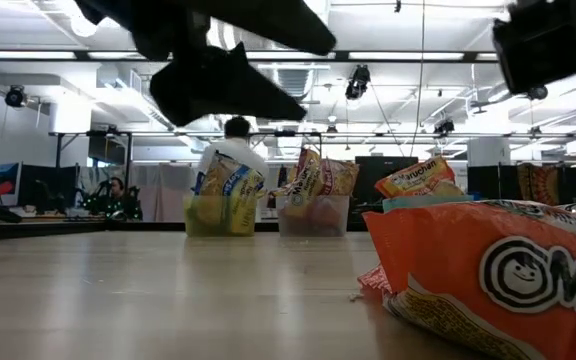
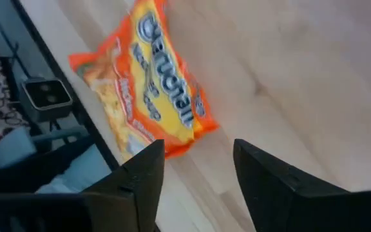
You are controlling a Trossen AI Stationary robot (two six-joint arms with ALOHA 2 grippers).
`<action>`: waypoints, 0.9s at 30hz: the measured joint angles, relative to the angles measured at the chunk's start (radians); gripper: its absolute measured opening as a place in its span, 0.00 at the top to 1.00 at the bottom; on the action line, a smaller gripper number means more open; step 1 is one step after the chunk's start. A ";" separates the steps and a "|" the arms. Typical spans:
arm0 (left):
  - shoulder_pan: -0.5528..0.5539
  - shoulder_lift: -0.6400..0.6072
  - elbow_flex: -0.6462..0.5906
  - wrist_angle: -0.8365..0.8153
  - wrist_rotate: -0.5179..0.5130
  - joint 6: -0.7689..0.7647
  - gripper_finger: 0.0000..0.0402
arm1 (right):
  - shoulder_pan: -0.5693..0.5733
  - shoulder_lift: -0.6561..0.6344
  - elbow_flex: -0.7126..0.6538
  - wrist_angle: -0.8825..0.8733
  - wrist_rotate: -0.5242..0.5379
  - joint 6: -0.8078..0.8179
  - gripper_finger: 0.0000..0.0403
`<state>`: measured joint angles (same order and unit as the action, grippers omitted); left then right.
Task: Sort Maruchan noodles
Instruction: Put the orange noodle into the green bin
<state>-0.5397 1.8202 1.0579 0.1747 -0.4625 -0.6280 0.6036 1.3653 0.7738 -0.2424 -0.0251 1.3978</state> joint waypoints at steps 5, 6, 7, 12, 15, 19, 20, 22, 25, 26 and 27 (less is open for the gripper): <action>-0.022 0.098 0.085 -0.099 0.005 -0.082 0.31 | 0.055 0.074 0.000 0.117 -0.005 0.067 0.55; -0.023 0.112 0.097 -0.110 0.007 -0.091 0.31 | 0.060 0.093 0.000 0.149 -0.010 0.076 0.55; -0.023 0.125 0.107 -0.117 0.014 -0.096 0.31 | 0.064 0.112 0.000 0.187 -0.020 0.081 0.55; -0.024 0.209 0.166 -0.119 0.089 -0.114 0.31 | 0.076 0.194 0.001 0.316 -0.031 0.087 0.55; -0.024 0.258 0.206 -0.126 0.126 -0.123 0.31 | 0.077 0.244 -0.001 0.385 -0.036 0.084 0.55; -0.023 0.310 0.246 -0.148 0.144 -0.111 0.31 | 0.077 0.291 0.001 0.434 -0.056 0.067 0.55; -0.019 0.318 0.255 -0.143 0.146 -0.105 0.31 | 0.077 0.297 0.002 0.432 -0.056 0.058 0.55; -0.011 0.323 0.258 -0.136 0.152 -0.095 0.31 | 0.068 0.303 0.002 0.437 -0.062 0.042 0.55; 0.008 0.327 0.255 -0.133 0.156 -0.080 0.31 | 0.050 0.300 0.001 0.426 -0.060 -0.009 0.55; 0.014 0.326 0.253 -0.132 0.156 -0.069 0.31 | 0.041 0.299 0.001 0.427 -0.061 -0.027 0.55; 0.022 0.326 0.253 -0.133 0.157 -0.057 0.31 | 0.032 0.297 0.001 0.427 -0.062 -0.044 0.55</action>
<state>-0.5179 2.1461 1.3106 0.0416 -0.3052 -0.6851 0.6352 1.6622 0.7746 0.1847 -0.0866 1.3542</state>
